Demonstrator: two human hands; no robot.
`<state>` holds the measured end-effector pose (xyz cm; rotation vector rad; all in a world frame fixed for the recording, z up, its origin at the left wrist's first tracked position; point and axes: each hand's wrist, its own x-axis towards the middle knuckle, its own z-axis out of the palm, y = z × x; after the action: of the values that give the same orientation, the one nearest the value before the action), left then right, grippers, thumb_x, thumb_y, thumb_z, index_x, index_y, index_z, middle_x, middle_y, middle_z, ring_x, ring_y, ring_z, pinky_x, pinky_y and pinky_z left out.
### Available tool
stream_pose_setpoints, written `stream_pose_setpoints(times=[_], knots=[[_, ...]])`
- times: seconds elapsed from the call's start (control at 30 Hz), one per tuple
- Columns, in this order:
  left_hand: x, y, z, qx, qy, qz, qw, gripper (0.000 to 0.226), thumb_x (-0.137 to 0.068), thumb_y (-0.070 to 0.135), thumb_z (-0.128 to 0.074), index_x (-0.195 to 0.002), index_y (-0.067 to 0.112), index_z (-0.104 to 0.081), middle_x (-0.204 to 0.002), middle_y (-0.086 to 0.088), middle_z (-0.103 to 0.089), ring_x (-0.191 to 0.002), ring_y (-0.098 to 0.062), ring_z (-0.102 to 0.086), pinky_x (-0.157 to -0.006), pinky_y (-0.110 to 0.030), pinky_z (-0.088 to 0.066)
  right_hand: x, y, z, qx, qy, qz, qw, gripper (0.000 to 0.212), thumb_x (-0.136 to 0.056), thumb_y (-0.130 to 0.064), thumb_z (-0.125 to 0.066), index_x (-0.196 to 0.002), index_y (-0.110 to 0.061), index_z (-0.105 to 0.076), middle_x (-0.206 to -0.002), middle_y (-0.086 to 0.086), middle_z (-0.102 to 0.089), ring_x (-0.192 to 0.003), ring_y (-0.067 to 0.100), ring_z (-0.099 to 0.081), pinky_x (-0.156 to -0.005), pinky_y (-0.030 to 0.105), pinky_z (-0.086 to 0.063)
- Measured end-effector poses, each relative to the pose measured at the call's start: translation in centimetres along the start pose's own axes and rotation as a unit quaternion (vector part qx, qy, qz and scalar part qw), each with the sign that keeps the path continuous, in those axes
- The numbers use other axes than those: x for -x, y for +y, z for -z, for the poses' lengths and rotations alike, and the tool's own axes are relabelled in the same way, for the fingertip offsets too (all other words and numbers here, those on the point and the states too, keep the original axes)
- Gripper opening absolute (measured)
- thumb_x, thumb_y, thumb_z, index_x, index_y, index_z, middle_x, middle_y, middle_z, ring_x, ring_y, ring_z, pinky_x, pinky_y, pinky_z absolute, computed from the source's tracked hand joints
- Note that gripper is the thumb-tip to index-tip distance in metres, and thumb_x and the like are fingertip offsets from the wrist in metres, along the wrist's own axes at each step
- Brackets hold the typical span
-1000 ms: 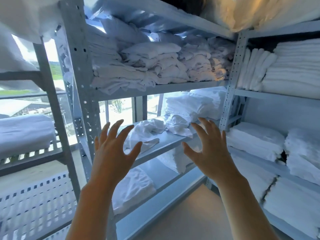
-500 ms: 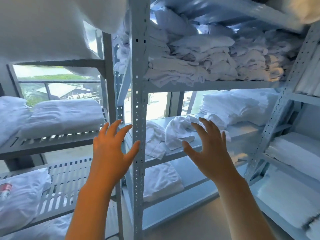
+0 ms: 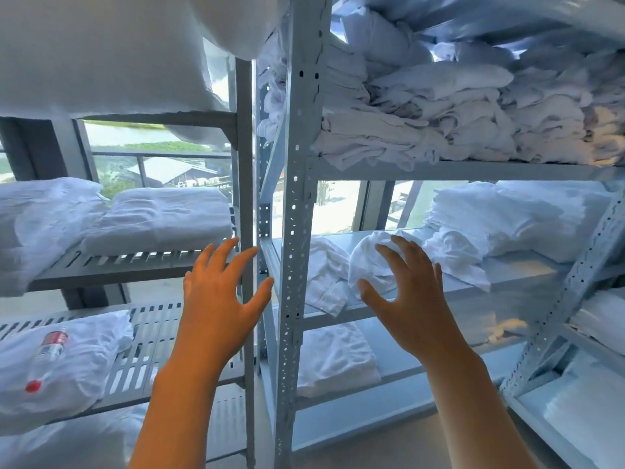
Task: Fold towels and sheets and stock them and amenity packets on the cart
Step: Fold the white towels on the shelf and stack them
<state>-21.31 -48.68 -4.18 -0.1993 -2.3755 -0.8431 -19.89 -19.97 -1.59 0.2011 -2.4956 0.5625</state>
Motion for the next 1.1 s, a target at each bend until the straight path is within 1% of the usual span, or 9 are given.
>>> stream_pose_setpoints(times=[0.13, 0.23, 0.37, 0.43, 0.57, 0.67, 0.77, 0.9, 1.1], knots=[[-0.8, 2.2, -2.2, 0.002, 0.010, -0.013, 1.000, 0.064, -0.089, 0.068, -0.045, -0.142, 0.033, -0.056, -0.160, 0.003, -0.040, -0.153, -0.028, -0.026, -0.121, -0.062, -0.026, -1.0, 3.0, 0.8, -0.006, 0.004, 0.008, 1.000, 0.066, -0.094, -0.062, -0.050, -0.150, -0.029, -0.045, -0.166, -0.007, -0.026, -0.157, 0.016, -0.013, -0.125, 0.061, -0.013], [-1.4, 4.3, -4.3, 0.007, 0.012, -0.015, 1.000, 0.060, -0.090, 0.065, -0.051, -0.143, 0.036, -0.054, -0.162, 0.005, -0.037, -0.153, -0.026, -0.024, -0.122, -0.059, -0.025, -1.6, 5.8, 1.7, -0.008, 0.008, 0.009, 1.000, 0.068, -0.093, -0.065, -0.046, -0.151, -0.030, -0.045, -0.166, -0.008, -0.025, -0.157, 0.016, -0.013, -0.125, 0.060, -0.012], [-2.0, 8.0, -7.6, 0.008, 0.011, -0.018, 1.000, 0.068, -0.088, 0.069, -0.047, -0.144, 0.033, -0.054, -0.163, 0.003, -0.036, -0.153, -0.025, -0.025, -0.122, -0.060, -0.026, -2.5, 10.2, 3.5, -0.003, 0.024, 0.015, 1.000, 0.070, -0.091, -0.069, -0.041, -0.149, -0.031, -0.045, -0.164, -0.008, -0.028, -0.156, 0.017, -0.016, -0.125, 0.062, -0.013], [-2.1, 10.1, -9.3, 0.013, 0.014, -0.023, 1.000, 0.068, -0.087, 0.069, -0.047, -0.144, 0.034, -0.054, -0.163, 0.003, -0.037, -0.154, -0.025, -0.025, -0.122, -0.060, -0.025, -2.7, 12.6, 4.4, -0.002, 0.032, 0.014, 0.999, 0.071, -0.090, -0.070, -0.038, -0.148, -0.032, -0.045, -0.163, -0.009, -0.028, -0.155, 0.016, -0.015, -0.125, 0.062, -0.013], [-2.6, 13.6, -12.2, 0.011, 0.018, -0.037, 0.999, 0.057, -0.092, 0.058, -0.060, -0.144, 0.036, -0.053, -0.162, 0.005, -0.037, -0.153, -0.023, -0.027, -0.122, -0.059, -0.028, -2.9, 16.9, 6.4, -0.001, 0.029, 0.008, 1.000, 0.070, -0.089, -0.072, -0.037, -0.148, -0.034, -0.043, -0.164, -0.011, -0.024, -0.155, 0.014, -0.012, -0.126, 0.060, -0.010], [-2.9, 16.0, -14.2, 0.003, 0.024, -0.047, 0.999, 0.054, -0.093, 0.052, -0.066, -0.143, 0.035, -0.053, -0.162, 0.005, -0.038, -0.152, -0.024, -0.029, -0.121, -0.058, -0.029, -2.9, 19.8, 7.8, 0.000, 0.029, 0.007, 1.000, 0.071, -0.089, -0.072, -0.038, -0.149, -0.034, -0.043, -0.165, -0.011, -0.024, -0.155, 0.015, -0.014, -0.125, 0.060, -0.013], [-3.0, 18.5, -16.3, 0.000, 0.022, -0.055, 0.998, 0.053, -0.094, 0.053, -0.064, -0.143, 0.038, -0.051, -0.163, 0.006, -0.036, -0.153, -0.024, -0.028, -0.122, -0.057, -0.028, -2.8, 22.9, 9.2, -0.007, 0.030, 0.001, 1.000, 0.071, -0.089, -0.072, -0.038, -0.150, -0.035, -0.041, -0.165, -0.011, -0.023, -0.155, 0.014, -0.014, -0.125, 0.060, -0.015], [-3.1, 20.8, -18.7, -0.004, 0.016, -0.070, 0.997, 0.052, -0.094, 0.057, -0.060, -0.142, 0.042, -0.048, -0.163, 0.008, -0.035, -0.153, -0.024, -0.028, -0.122, -0.052, -0.026, -2.2, 26.4, 10.2, -0.018, 0.041, -0.011, 0.999, 0.072, -0.089, -0.072, -0.037, -0.149, -0.034, -0.043, -0.165, -0.010, -0.025, -0.155, 0.016, -0.016, -0.124, 0.059, -0.017], [-3.5, 23.1, -21.6, -0.004, 0.002, -0.084, 0.996, 0.053, -0.093, 0.066, -0.049, -0.141, 0.045, -0.046, -0.162, 0.012, -0.035, -0.152, -0.021, -0.029, -0.122, -0.055, -0.030, -1.9, 30.0, 10.5, -0.028, 0.038, -0.029, 0.998, 0.072, -0.088, -0.072, -0.038, -0.148, -0.034, -0.043, -0.165, -0.010, -0.024, -0.155, 0.016, -0.016, -0.125, 0.060, -0.015]])
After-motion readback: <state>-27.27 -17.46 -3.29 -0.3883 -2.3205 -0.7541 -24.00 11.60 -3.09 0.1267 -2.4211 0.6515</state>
